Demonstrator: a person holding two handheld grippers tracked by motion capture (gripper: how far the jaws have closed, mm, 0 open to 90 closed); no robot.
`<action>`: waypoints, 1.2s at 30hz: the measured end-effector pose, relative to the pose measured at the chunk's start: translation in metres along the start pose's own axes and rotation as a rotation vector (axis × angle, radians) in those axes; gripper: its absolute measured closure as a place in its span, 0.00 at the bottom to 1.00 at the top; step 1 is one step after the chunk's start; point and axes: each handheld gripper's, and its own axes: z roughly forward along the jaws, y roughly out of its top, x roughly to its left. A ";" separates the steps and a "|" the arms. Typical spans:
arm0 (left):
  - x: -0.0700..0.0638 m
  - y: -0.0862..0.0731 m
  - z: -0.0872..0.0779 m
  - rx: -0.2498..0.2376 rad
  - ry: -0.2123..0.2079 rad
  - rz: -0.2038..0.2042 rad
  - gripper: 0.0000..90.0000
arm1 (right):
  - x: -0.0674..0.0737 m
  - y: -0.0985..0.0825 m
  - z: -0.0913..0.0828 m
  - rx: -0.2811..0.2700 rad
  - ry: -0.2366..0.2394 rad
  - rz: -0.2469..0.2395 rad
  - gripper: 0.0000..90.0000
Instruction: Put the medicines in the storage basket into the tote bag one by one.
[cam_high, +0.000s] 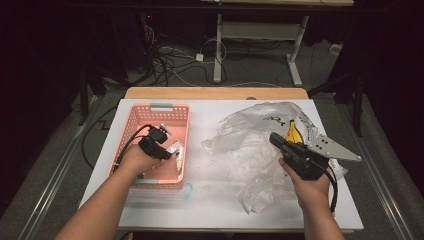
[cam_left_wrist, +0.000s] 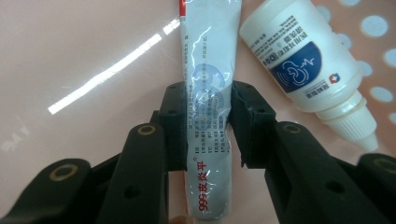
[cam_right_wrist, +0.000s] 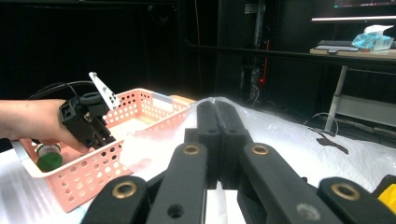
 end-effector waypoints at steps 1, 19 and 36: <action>0.001 0.000 0.000 -0.003 -0.002 0.001 0.74 | 0.000 0.000 0.000 -0.001 0.000 -0.001 1.00; 0.003 -0.023 -0.050 -0.268 -0.027 -0.036 0.74 | 0.001 0.001 -0.001 -0.004 -0.002 -0.002 1.00; -0.021 -0.055 -0.065 -0.454 -0.072 -0.026 0.74 | 0.004 0.001 0.002 0.002 0.001 -0.009 1.00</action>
